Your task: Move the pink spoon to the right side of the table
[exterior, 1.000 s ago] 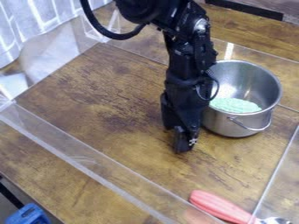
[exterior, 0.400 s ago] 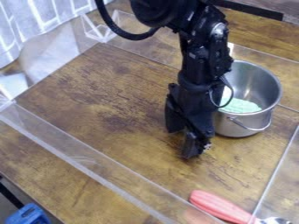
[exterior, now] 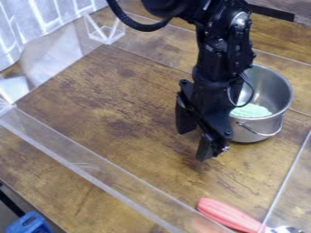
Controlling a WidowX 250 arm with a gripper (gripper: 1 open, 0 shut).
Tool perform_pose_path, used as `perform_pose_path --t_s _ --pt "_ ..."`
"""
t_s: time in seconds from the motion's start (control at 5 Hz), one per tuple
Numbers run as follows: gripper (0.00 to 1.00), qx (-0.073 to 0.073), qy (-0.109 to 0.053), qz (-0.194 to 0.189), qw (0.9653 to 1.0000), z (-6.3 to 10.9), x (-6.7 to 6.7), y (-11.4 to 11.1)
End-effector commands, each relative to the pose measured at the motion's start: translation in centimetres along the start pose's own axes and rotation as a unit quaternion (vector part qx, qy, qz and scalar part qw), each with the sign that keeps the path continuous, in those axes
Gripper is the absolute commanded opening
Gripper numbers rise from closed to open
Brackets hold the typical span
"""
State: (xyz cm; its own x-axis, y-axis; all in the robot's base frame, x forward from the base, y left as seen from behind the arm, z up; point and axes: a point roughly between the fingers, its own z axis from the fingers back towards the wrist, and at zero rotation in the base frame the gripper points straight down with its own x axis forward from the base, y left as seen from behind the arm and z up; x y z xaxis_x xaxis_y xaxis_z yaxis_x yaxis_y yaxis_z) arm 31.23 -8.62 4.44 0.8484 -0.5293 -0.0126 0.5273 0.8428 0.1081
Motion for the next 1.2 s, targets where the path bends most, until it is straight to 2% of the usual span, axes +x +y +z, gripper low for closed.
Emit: perform_pose_path --t_s 0.0,0.2,0.4,0.6,1.0 --pt "1.00 0.013 -0.046 0.007 0.9988 3.3 -0.7 -1.9" --pt "1.00 0.017 -0.046 0.024 0.9985 3.5 -1.1 -4.0" --pt "1.00 0.023 -0.044 0.066 0.9966 2.3 0.0 -5.4" --pt "1.00 0.023 -0.041 0.113 0.9925 0.7 1.2 -5.6" --pt "1.00 0.018 -0.058 0.074 0.9954 0.6 3.6 -4.9"
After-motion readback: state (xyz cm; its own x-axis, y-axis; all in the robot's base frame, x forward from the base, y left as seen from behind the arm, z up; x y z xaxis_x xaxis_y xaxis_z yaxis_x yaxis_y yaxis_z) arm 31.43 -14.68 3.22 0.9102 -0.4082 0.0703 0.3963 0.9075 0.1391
